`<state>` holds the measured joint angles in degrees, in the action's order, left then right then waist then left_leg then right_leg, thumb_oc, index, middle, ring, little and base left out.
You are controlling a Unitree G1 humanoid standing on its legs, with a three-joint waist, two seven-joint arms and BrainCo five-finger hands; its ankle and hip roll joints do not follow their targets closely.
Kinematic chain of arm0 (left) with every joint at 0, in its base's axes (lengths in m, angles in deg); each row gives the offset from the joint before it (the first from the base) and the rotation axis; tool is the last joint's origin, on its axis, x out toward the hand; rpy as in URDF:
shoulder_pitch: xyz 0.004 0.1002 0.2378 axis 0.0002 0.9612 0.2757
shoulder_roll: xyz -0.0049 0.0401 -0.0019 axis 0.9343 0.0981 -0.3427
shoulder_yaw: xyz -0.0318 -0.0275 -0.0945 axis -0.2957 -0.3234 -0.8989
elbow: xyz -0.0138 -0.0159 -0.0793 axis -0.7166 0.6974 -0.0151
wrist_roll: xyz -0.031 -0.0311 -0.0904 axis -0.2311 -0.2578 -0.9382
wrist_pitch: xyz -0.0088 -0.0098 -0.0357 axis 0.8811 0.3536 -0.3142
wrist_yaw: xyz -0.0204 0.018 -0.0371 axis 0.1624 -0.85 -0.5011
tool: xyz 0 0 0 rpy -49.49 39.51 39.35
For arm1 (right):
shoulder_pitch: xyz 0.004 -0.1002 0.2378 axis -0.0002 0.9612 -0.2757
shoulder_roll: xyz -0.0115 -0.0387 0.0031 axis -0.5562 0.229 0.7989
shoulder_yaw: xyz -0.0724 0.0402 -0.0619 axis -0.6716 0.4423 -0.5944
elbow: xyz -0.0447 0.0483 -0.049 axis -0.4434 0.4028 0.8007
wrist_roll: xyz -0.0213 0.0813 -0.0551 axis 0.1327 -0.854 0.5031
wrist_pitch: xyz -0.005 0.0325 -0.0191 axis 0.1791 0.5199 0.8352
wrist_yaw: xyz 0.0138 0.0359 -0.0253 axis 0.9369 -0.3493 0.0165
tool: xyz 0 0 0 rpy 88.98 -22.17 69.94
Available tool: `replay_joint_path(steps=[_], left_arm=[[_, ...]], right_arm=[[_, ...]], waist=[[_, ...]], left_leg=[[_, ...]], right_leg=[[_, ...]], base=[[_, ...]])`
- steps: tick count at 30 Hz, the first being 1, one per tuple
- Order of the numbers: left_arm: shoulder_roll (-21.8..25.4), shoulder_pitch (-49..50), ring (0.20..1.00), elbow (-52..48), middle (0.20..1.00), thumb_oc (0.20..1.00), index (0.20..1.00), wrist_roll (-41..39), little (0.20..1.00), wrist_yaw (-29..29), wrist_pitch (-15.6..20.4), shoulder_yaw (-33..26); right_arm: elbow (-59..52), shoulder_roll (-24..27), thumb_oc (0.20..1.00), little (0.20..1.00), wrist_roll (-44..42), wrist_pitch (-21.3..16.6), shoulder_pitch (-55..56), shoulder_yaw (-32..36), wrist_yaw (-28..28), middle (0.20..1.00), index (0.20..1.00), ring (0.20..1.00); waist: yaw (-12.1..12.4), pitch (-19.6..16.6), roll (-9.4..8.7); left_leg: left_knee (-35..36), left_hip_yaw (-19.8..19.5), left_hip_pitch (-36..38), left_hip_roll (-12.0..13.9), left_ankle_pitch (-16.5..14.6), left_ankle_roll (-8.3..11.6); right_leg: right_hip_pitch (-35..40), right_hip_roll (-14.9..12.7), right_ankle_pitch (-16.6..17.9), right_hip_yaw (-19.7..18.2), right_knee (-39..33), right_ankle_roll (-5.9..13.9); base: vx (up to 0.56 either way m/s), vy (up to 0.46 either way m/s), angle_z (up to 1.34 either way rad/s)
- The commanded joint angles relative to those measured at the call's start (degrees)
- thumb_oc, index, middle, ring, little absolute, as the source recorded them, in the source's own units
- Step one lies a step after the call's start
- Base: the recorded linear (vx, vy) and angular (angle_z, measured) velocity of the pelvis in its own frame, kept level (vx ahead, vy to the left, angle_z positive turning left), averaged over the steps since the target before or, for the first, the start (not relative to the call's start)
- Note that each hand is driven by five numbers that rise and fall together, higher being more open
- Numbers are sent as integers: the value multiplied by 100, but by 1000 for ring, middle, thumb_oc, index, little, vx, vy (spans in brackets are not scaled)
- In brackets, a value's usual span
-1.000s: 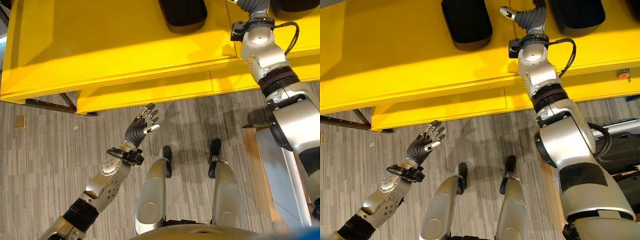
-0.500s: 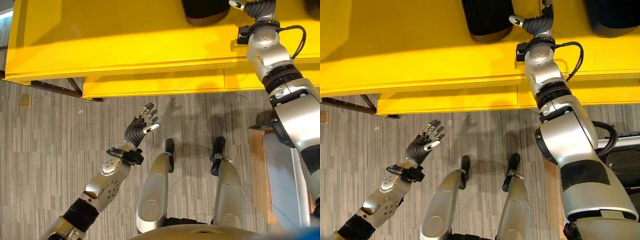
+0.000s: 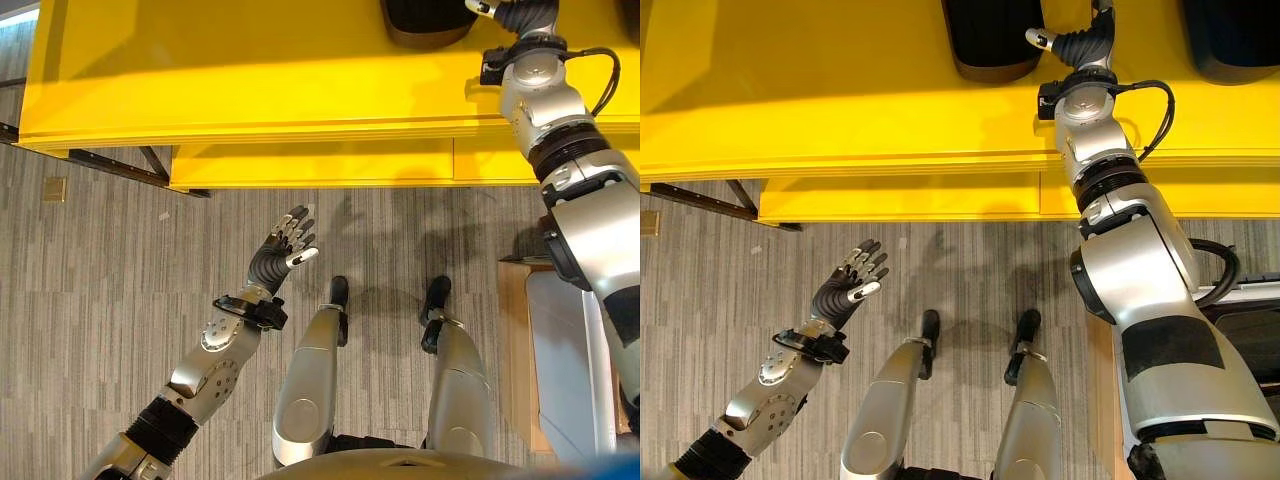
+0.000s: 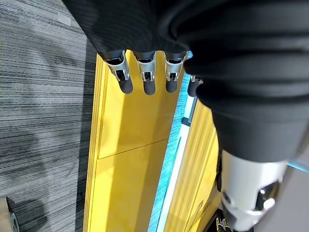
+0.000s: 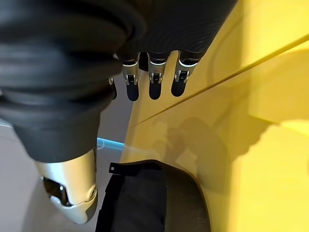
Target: Move parts from the plastic box to the shelf.
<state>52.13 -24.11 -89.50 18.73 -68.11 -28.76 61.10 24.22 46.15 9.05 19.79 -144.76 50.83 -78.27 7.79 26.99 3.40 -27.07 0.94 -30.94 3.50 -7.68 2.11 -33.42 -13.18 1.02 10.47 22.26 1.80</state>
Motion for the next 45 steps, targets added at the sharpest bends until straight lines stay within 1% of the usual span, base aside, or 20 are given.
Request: replay_joint_path(steps=[1, 7, 11, 15, 26, 36, 45], left_arm=[[173, 67, 1000, -644, 1000, 1000, 1000, -79, 1000, 19, 320, 84], [168, 37, 1000, -675, 1000, 1000, 1000, -69, 1000, -1, 321, 78], [174, 48, 1000, -700, 1000, 1000, 1000, -59, 1000, -29, 335, 73], [197, 50, 1000, -708, 1000, 1000, 1000, -69, 1000, -42, 347, 71], [197, 52, 1000, -706, 1000, 1000, 1000, -99, 1000, -47, 359, 96], [194, 42, 1000, -720, 1000, 1000, 1000, -88, 1000, -48, 361, 104], [208, 81, 1000, -762, 1000, 1000, 1000, -106, 1000, -80, 382, 41]], right_arm=[[30, 392, 1000, 1000, -192, -207, -606, -34, -9, 1000, 1000, 1000], [175, 436, 1000, 1000, -332, -170, -604, 71, 16, 1000, 1000, 1000], [263, 460, 1000, 1000, -415, -161, -569, 164, 25, 1000, 1000, 1000], [259, 386, 1000, 1000, -429, -158, -538, 183, 45, 1000, 1000, 1000], [222, 231, 1000, 1000, -422, -170, -498, 219, 29, 1000, 1000, 1000], [229, 152, 1000, 1000, -399, -129, -407, 253, 83, 1000, 1000, 1000], [200, -135, 1000, 1000, -425, -136, -359, 241, 134, 1000, 1000, 1000]], waist=[[275, -95, -44], [334, -90, -2], [382, -57, 65], [422, -26, 94], [449, 13, 72], [531, 56, 63], [568, 65, 39]], left_leg=[[186, -413, 135, 165, 256, 206], [175, -431, 97, 134, 248, 190], [155, -459, 46, 108, 262, 172], [122, -480, -5, 101, 276, 165], [89, -530, -66, 86, 284, 166], [46, -573, -135, 54, 288, 158], [-2, -594, -165, 48, 268, 140]], right_leg=[[305, -306, -447, -272, 832, 376], [296, -333, -456, -264, 841, 374], [270, -344, -458, -247, 866, 380], [239, -356, -461, -253, 901, 381], [225, -345, -475, -243, 931, 384], [213, -377, -490, -205, 980, 384], [210, -383, -493, -197, 1004, 379]], base=[[17, 8, 7], [4, 8, 7], [-1, 4, 1], [-4, 7, 5], [0, 0, 0], [1, 2, 1], [0, 0, 0]])
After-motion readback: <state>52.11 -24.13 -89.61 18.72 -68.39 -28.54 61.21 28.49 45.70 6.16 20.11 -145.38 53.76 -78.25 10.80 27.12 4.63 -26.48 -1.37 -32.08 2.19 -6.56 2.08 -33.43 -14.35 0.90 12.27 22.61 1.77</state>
